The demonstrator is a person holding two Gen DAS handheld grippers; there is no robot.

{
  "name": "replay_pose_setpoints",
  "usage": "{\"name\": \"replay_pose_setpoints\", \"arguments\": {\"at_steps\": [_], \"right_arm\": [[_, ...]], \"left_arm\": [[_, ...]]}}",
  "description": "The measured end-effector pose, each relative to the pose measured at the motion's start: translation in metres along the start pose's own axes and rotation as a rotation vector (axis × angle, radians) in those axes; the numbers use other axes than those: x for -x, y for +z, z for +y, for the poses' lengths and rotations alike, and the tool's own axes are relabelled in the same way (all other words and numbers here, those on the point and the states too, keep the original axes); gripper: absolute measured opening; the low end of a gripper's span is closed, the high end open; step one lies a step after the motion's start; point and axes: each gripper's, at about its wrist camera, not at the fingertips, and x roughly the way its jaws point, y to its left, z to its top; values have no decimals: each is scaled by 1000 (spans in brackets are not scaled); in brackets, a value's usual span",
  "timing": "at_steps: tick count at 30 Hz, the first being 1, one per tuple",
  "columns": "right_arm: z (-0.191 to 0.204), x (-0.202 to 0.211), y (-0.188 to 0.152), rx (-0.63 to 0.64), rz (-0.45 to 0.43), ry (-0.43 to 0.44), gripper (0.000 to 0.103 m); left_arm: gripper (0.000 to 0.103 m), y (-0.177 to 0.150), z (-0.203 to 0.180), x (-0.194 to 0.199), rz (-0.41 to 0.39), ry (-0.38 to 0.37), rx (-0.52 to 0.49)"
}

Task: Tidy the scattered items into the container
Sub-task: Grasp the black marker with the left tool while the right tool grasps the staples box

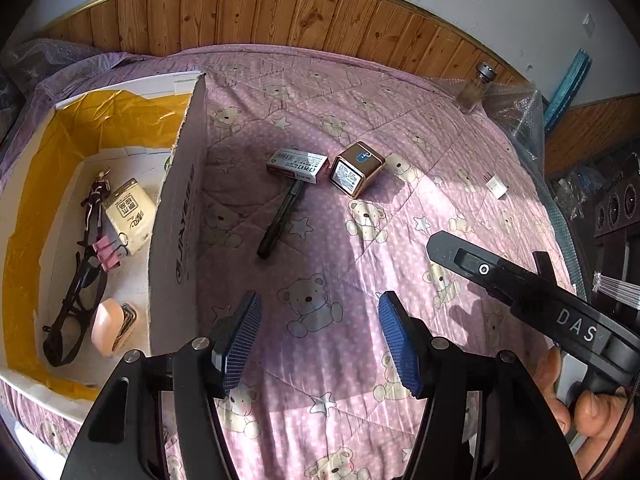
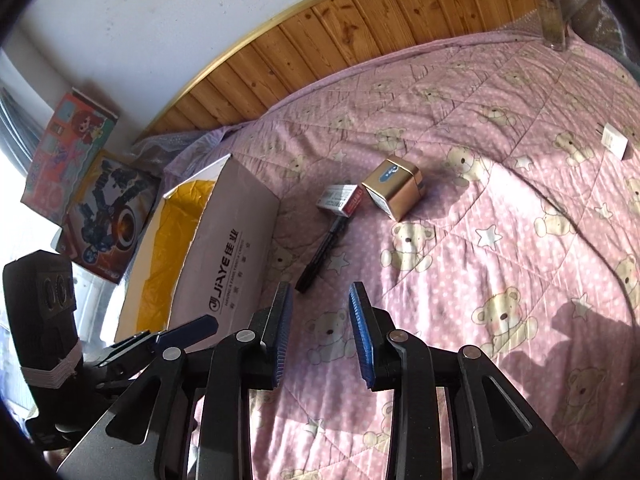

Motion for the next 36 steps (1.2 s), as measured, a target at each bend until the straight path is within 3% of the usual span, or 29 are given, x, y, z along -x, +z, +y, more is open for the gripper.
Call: {"name": "replay_pose_setpoints", "arguments": {"at_steps": [6, 20, 23, 25, 29, 33, 35, 36], "right_arm": [[-9, -46, 36, -50, 74, 112, 37], [-47, -163, 81, -112, 219, 23, 43], [-44, -171, 90, -87, 199, 24, 38], [-35, -171, 96, -35, 178, 0, 18], [-20, -180, 107, 58, 189, 1, 18], [-10, -198, 118, 122, 239, 18, 25], [-9, -209, 124, 127, 270, 57, 25], [-9, -215, 126, 114, 290, 97, 24]], "left_arm": [[62, 23, -1, -38, 27, 24, 13], [62, 54, 29, -120, 119, 83, 126], [62, 61, 34, -135, 128, 91, 139], [62, 64, 35, -142, 132, 90, 140], [62, 67, 34, -147, 113, 82, 103], [61, 70, 38, -148, 94, 72, 122], [61, 70, 41, -147, 83, 63, 132], [55, 70, 42, -147, 79, 61, 133]]}}
